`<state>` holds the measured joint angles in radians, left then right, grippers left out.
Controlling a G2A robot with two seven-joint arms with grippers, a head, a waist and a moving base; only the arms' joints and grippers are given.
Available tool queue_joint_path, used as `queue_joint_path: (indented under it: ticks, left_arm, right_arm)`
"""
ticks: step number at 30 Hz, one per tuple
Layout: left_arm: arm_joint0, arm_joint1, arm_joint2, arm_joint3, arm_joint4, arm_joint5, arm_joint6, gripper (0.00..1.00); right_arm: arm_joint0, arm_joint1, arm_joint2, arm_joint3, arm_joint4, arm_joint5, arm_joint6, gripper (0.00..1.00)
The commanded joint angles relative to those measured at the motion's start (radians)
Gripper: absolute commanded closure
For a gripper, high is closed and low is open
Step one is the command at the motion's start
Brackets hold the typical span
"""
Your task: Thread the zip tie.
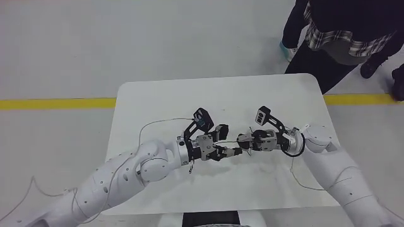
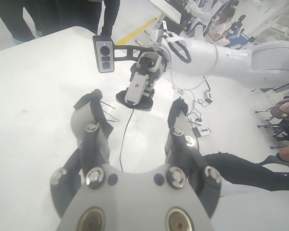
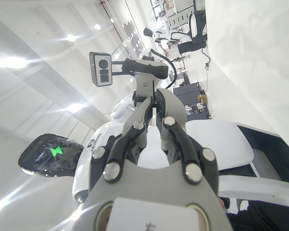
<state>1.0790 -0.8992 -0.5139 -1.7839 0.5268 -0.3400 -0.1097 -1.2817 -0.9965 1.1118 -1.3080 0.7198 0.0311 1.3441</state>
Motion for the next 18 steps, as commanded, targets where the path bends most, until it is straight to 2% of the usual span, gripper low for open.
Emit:
queue_joint_path:
  ticks: [1,2,3,5,10,14,15,18]
  left_arm:
    - [-0.001,0.001,0.001,0.000,-0.001,0.000,0.000,0.32]
    - [-0.001,0.002,0.003,0.001,-0.001,0.000,-0.001,0.38]
    - [-0.002,0.002,0.005,0.002,-0.002,0.000,-0.005,0.50]
    - [-0.004,0.003,0.009,0.003,-0.004,0.000,-0.008,0.57]
    - [-0.010,0.002,0.021,0.007,-0.003,0.000,-0.012,0.67]
    - [-0.016,0.000,0.029,0.011,-0.004,0.000,-0.011,0.81]
    - [-0.017,0.000,0.030,0.011,-0.005,0.000,-0.010,0.89]
    - [-0.020,0.000,0.034,0.013,-0.005,0.000,-0.006,0.98]
  right_arm:
    - [0.000,0.000,0.001,0.001,0.000,-0.001,-0.002,1.00]
    - [-0.001,0.000,0.002,0.001,0.002,-0.001,-0.004,1.00]
    - [-0.001,-0.001,0.002,0.002,0.005,-0.003,-0.006,1.00]
    - [-0.002,-0.001,0.005,0.004,0.010,-0.005,-0.010,1.00]
    - [-0.004,-0.002,0.006,0.007,0.021,-0.003,-0.014,1.00]
    - [-0.004,-0.004,0.005,0.008,0.026,-0.003,-0.015,1.00]
    - [-0.004,-0.004,0.003,0.008,0.027,-0.003,-0.014,1.00]
    - [-0.003,-0.005,0.002,0.009,0.028,-0.003,-0.012,1.00]
